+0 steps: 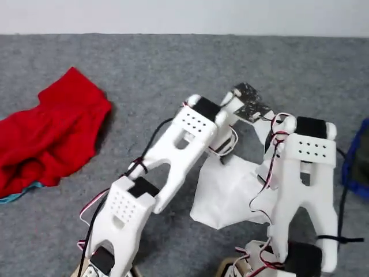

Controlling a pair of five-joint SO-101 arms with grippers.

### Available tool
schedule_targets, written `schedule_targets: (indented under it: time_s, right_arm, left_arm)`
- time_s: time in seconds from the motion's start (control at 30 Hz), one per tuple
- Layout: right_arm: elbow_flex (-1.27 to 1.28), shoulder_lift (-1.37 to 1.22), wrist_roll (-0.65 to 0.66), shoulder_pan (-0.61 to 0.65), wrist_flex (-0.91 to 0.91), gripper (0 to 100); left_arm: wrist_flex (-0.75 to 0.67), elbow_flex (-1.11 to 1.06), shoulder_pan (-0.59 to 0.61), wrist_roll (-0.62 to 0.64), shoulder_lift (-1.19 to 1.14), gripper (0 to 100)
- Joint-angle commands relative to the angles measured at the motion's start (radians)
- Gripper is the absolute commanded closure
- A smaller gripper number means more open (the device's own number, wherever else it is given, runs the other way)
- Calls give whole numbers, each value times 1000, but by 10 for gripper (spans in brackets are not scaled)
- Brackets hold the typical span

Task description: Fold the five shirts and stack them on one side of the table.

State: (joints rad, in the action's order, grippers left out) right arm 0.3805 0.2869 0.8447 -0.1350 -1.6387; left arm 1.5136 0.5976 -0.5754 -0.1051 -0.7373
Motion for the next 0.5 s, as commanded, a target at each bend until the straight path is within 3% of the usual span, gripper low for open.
schedule_targets:
  time_s: [0.0,0.17,0.37,0.47]
  right_arm:
    - [-3,31,12,7,7,799]
    - [-8,31,-23,1,4,809]
    - [-8,33,-74,8,1,809]
    - [-8,30,-74,33,8,809]
  left_arm:
    - [-44,5,3,-3,-12,761]
    - [-52,5,94,-9,-60,841]
    - [-34,4,215,-114,-86,975]
    - [-12,5,241,-115,-84,983]
